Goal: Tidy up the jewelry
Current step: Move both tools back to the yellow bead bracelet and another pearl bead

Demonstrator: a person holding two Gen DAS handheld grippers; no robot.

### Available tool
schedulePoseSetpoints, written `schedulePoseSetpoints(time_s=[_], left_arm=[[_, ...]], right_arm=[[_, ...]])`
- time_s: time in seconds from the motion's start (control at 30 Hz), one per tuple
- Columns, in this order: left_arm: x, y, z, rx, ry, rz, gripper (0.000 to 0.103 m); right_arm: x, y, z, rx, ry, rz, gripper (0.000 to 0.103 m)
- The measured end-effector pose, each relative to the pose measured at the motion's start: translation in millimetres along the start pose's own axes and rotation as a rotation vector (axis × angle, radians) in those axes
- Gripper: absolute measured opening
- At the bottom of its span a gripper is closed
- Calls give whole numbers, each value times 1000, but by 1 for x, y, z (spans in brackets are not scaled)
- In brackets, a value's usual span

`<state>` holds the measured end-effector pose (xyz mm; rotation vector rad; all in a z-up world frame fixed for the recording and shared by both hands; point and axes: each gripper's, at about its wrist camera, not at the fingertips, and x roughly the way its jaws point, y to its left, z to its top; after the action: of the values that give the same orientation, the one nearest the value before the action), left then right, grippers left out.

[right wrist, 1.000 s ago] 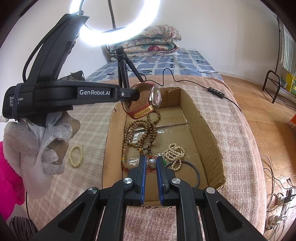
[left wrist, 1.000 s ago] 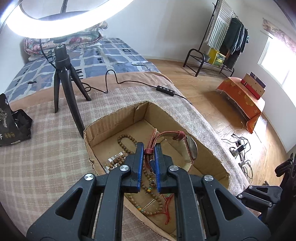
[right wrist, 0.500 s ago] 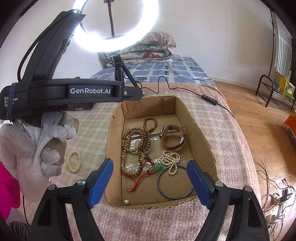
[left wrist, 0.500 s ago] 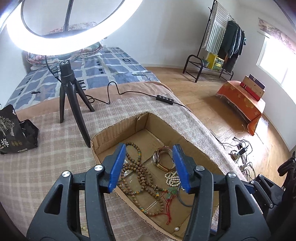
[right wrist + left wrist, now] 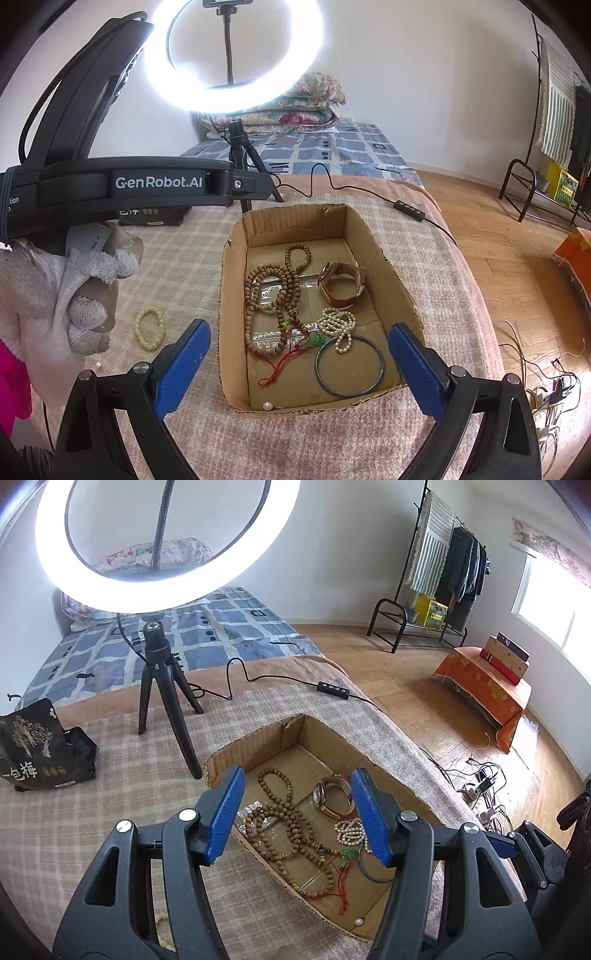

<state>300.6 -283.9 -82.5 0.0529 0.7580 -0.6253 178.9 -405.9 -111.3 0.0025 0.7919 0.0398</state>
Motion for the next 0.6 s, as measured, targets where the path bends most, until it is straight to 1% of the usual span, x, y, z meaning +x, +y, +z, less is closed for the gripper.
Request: schedulePoseSetpoints(time_s=[0.13,0.3,0.47,0.6], left_arm=[[-24,12,-1,2,-21,16,62],[-60,38,-5,-4,-47,42,62],[-101,66,-12,-2,-76,91,62],[-131,89,-26,6,-86,132,62]], right_arm=[[-10,6,1,-2,-12,0,98],[-23,15,3,6,-33,18,98],[-33,32,6,-11,-33,53,98],[-37,52,5,-50,-26,83,98]])
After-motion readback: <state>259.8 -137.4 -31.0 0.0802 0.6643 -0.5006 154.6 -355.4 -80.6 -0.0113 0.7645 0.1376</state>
